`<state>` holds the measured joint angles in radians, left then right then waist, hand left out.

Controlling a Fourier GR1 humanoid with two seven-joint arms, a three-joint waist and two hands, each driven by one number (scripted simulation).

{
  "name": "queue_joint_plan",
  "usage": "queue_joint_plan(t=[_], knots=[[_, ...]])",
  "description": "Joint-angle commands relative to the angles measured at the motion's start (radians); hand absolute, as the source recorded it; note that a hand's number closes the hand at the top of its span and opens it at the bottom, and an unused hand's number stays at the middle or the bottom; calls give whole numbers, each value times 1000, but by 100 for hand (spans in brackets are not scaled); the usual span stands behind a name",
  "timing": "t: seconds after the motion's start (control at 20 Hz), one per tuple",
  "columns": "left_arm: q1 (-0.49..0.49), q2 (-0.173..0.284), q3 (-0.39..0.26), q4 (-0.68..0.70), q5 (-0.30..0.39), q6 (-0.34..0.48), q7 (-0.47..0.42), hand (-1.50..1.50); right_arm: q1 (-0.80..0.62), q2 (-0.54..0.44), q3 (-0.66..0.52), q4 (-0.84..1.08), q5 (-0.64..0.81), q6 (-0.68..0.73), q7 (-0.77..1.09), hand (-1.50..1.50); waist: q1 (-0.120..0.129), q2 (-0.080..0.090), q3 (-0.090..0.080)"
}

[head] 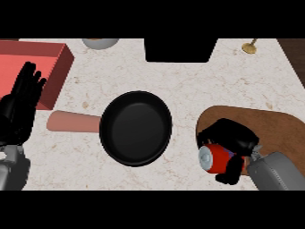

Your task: Pick the can from the cutting board and place it in the pot

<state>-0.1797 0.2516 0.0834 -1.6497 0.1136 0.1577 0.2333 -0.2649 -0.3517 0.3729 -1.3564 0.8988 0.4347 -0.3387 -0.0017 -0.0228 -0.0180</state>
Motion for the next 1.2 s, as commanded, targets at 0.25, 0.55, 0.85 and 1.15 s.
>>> queue_joint_plan(t=[0.25, 0.55, 0.85, 1.15], knots=[[-2, -11, -13, 12, 0, -2, 8, 0, 9, 345, 76, -82, 38, -174, 451, 150, 0, -10, 13], [-1, -4, 1, 26, 2, 0, 6, 0, -51, 350, 88, -238, 42, -434, 700, 150, -3, -28, 15], [1, -18, -18, 33, -6, 1, 9, 0, -130, 351, 169, -330, 160, -629, 994, 150, 11, -26, 11], [-19, -24, -28, 39, -10, 1, 5, 0, -240, 352, 267, -362, 307, -724, 1346, 150, 25, -12, 9]])
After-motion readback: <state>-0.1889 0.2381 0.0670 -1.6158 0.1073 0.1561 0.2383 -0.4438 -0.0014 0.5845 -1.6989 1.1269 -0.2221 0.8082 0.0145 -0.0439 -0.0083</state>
